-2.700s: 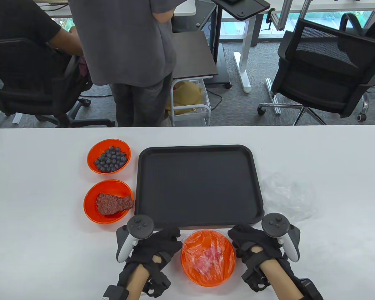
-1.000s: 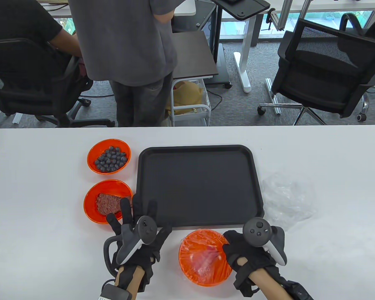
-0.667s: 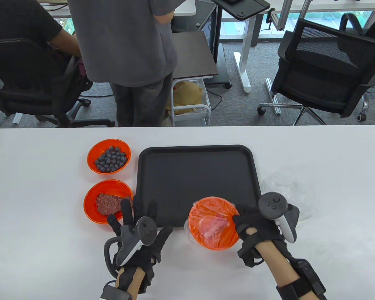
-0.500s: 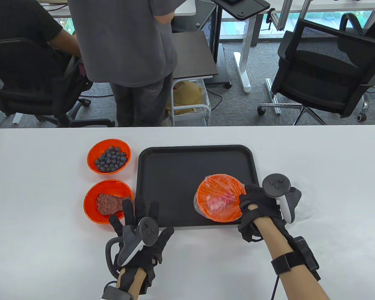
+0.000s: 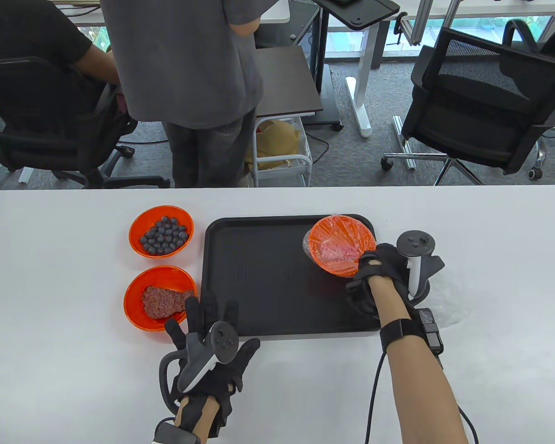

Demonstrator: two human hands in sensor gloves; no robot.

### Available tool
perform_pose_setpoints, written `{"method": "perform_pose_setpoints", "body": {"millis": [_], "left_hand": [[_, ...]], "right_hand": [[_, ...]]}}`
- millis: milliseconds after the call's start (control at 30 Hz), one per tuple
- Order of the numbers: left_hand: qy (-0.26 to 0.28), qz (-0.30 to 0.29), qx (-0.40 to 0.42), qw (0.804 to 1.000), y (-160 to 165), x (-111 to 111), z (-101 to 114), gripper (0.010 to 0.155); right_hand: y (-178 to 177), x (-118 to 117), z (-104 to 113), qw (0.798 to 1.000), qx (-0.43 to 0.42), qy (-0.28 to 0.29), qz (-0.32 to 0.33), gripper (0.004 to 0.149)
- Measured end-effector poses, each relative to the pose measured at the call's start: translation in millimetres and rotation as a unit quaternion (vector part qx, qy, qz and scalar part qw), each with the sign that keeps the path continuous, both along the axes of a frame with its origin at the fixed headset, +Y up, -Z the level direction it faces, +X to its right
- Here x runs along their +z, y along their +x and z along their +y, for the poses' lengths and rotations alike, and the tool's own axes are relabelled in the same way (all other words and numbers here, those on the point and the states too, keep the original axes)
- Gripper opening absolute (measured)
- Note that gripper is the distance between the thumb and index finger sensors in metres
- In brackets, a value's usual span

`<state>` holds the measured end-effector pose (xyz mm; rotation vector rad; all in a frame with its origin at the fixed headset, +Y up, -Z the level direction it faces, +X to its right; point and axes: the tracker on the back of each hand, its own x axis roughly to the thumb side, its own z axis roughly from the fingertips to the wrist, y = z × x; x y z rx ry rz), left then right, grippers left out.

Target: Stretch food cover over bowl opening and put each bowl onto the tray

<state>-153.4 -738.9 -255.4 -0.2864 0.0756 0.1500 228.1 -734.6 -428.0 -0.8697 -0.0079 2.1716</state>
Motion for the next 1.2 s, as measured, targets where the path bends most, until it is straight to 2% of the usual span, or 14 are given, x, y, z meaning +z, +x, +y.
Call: {"method": "perform_pose_setpoints", "body": {"millis": [333, 600, 767, 967, 1200], "left_hand": [[0.001, -0.006, 0.002, 1.0, 3, 1, 1, 0.086], [-0.003, -0.007, 0.005, 1.0, 3, 1, 2, 0.086], [-0.007, -0.008, 0.011, 1.0, 3, 1, 1, 0.086], [-0.009, -0.007, 0.016, 1.0, 3, 1, 1, 0.086], [-0.015, -0.007, 0.025, 1.0, 2, 0, 1, 0.087]], "right_hand": [[-9, -12, -11, 0.999, -0.006, -0.019, -0.047, 0.057], [-12, -14, -18, 0.998, -0.01, -0.025, -0.054, 0.057], [-11, -12, -15, 0.998, -0.01, -0.025, -0.056, 0.059], [-7, -6, -4, 0.999, -0.003, -0.008, -0.049, 0.066], [0, 19, 22, 0.998, 0.039, 0.038, -0.01, 0.073]]}}
